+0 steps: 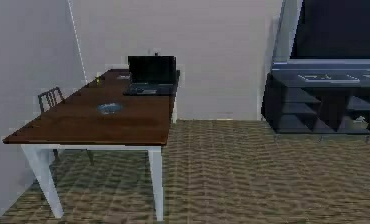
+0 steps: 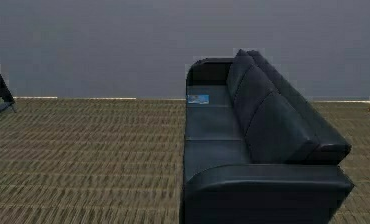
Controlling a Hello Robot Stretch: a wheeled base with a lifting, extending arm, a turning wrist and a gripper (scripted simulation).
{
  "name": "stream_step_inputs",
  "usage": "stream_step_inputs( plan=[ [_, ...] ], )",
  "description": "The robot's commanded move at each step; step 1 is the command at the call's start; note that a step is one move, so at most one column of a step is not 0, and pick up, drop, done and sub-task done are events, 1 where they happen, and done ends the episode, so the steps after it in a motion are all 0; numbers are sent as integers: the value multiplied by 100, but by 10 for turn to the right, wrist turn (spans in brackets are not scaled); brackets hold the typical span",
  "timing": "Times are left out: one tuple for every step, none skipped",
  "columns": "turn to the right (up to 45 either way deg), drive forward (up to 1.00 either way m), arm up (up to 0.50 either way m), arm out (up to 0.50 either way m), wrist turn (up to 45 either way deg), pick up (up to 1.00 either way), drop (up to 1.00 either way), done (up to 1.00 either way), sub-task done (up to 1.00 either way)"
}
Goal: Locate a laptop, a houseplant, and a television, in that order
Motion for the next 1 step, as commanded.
stream_step_inputs(
  plan=[
    [390,0,0,0,0,0,0,0,0]
  ],
)
